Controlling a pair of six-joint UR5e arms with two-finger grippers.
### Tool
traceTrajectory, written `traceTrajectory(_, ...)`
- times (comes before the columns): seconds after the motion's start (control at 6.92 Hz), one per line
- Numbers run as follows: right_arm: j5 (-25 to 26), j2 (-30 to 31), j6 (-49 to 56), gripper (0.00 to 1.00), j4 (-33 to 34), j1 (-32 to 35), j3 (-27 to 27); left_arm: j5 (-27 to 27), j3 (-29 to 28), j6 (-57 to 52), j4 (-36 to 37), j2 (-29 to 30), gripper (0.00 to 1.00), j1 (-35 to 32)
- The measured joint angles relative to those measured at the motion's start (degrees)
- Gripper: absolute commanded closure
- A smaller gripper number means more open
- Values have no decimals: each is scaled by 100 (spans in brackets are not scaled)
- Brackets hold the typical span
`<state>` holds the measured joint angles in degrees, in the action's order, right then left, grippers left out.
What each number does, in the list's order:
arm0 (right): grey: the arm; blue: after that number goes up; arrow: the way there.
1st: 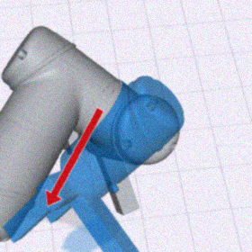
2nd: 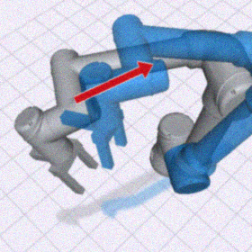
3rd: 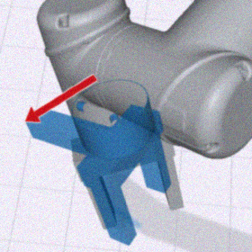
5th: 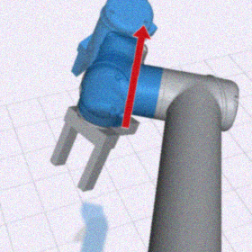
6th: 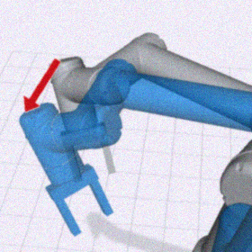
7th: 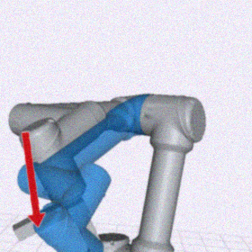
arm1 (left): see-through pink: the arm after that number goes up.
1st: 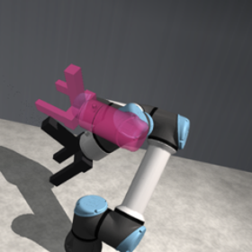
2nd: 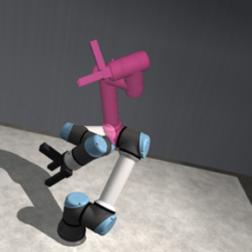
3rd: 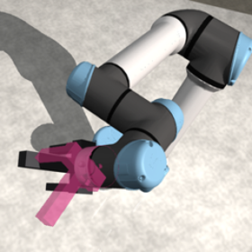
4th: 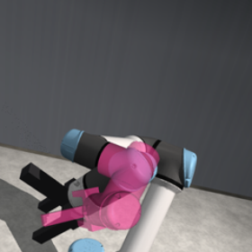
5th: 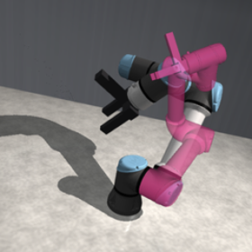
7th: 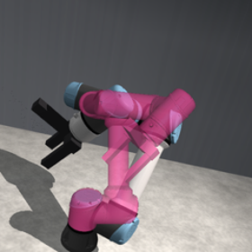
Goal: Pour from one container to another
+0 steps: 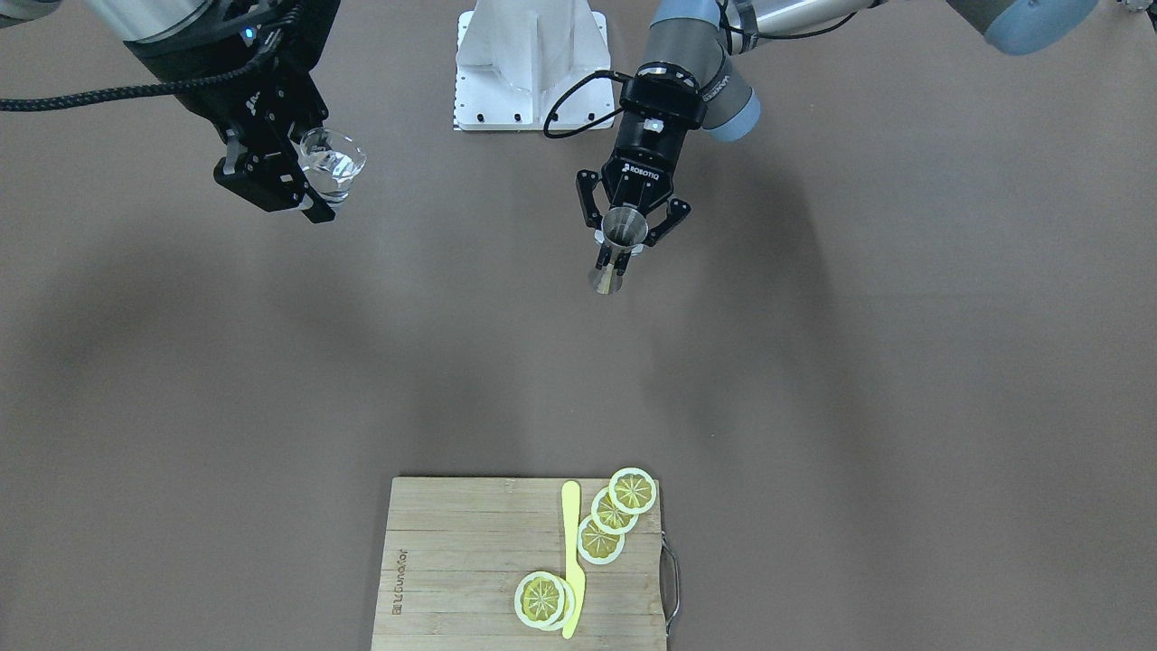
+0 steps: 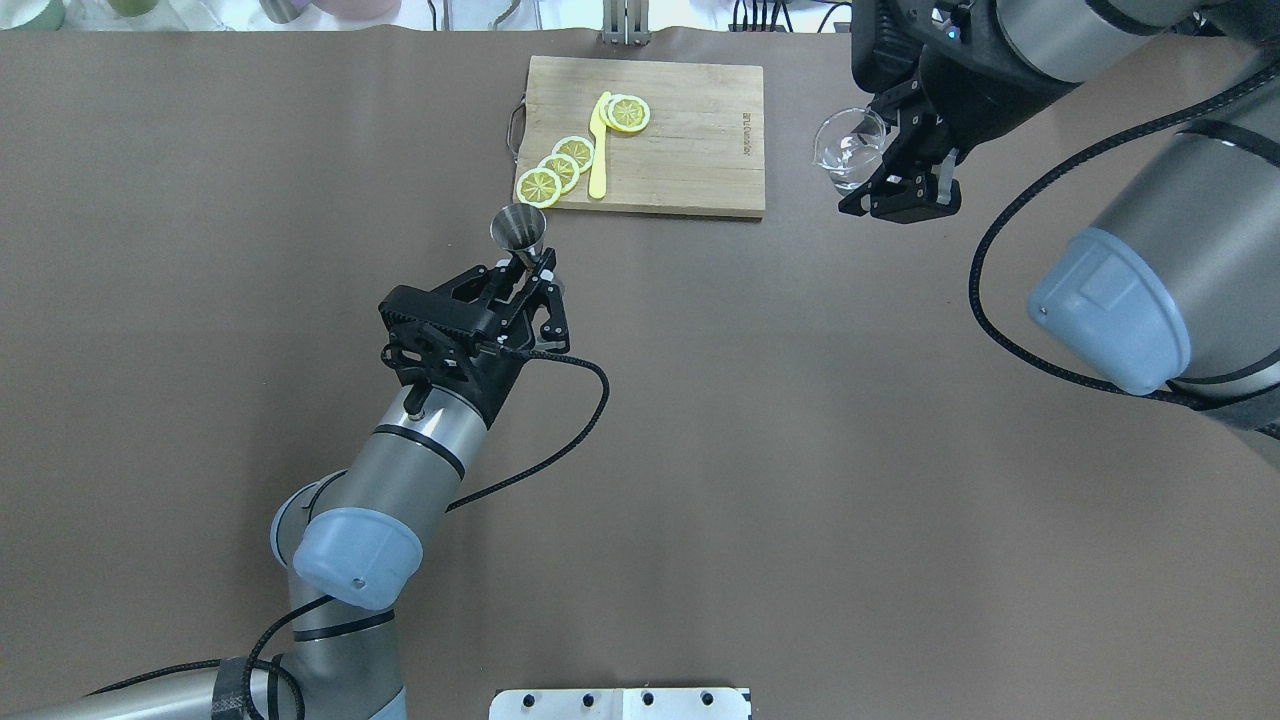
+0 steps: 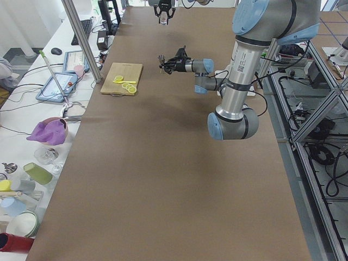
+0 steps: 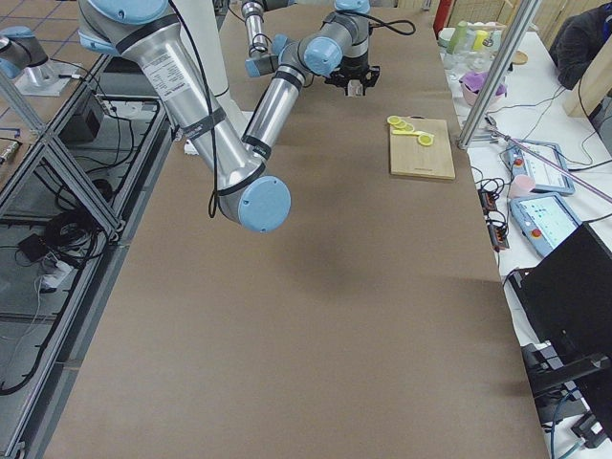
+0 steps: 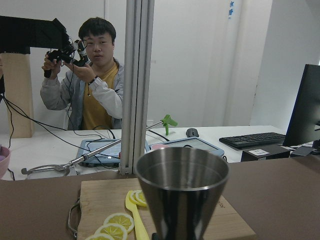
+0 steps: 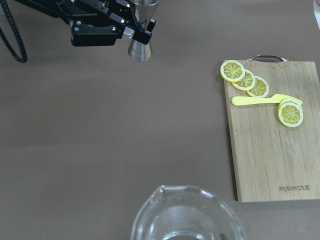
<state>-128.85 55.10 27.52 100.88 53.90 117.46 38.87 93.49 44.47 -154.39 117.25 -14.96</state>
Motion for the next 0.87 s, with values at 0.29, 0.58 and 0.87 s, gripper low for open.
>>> traceTrajectory(0.29,92,-324,-1,100,202,-141,-232,4,54,7,37,-67,100,33)
traceTrajectory(0.58,245,-752,-23,100,268,-405,-514,-5,-161,-9,88,-170,100,66)
traceTrajectory(0.87,264,-1149,-33,100,276,-510,-810,-5,-179,-28,102,-238,100,105)
